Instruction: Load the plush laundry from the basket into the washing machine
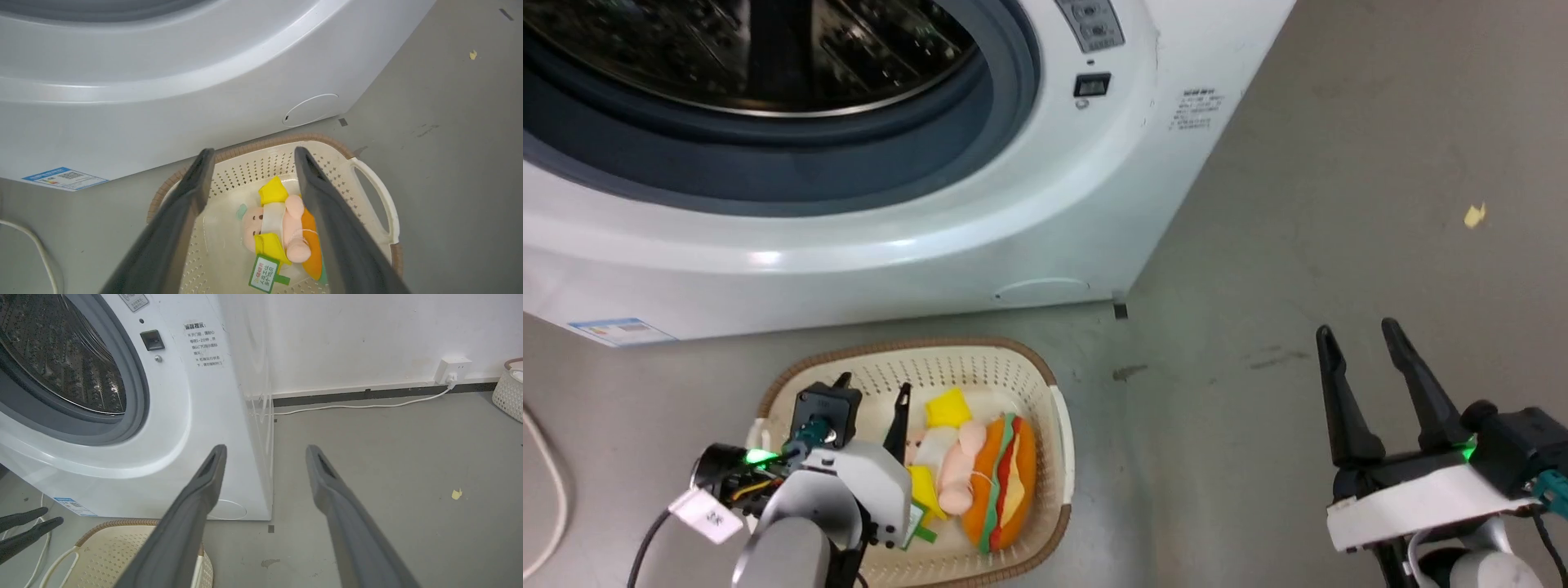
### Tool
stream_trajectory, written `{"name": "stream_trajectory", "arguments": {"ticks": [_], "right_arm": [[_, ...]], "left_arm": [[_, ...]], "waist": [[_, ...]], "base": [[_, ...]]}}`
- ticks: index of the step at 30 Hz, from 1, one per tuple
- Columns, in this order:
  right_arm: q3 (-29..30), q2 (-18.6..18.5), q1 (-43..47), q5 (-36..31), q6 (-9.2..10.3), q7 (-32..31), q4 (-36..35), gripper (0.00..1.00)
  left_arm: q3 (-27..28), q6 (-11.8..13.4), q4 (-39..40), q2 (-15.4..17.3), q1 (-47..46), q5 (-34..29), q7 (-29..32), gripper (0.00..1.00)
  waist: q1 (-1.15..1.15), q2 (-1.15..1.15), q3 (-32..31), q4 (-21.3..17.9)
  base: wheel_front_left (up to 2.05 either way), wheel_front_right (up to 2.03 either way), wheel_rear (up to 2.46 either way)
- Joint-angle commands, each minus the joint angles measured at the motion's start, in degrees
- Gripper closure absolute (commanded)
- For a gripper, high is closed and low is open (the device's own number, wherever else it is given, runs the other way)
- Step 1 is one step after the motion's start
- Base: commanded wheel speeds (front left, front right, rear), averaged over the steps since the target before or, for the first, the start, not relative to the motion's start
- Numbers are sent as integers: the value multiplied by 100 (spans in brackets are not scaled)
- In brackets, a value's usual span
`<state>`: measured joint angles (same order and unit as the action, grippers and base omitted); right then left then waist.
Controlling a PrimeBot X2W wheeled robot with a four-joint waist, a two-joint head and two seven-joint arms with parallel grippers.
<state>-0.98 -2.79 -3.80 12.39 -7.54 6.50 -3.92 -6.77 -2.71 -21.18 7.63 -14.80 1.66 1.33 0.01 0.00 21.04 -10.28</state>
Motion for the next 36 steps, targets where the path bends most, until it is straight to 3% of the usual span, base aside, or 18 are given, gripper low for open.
{"name": "stream_trajectory", "arguments": {"ticks": [1,14,17,36], "right_arm": [[-29,-4,-135,93,3,67,-56,0],[-97,-5,-310,375,3,222,-229,0],[-146,-6,-382,472,3,281,-279,0],[-145,-7,-496,967,4,508,-510,0]], "left_arm": [[-43,-48,-185,84,-187,31,37,0],[-581,-147,-1289,433,-984,117,381,0],[-982,-179,-1735,554,-1257,85,521,0],[-1873,-298,-3170,803,-2442,477,576,0]], "waist": [[-1,0,201,-105],[-1,0,940,-357],[-1,0,1204,-438],[-1,0,2214,-729]], "base": [[0,0,0],[0,0,0],[0,0,0],[0,0,0]]}}
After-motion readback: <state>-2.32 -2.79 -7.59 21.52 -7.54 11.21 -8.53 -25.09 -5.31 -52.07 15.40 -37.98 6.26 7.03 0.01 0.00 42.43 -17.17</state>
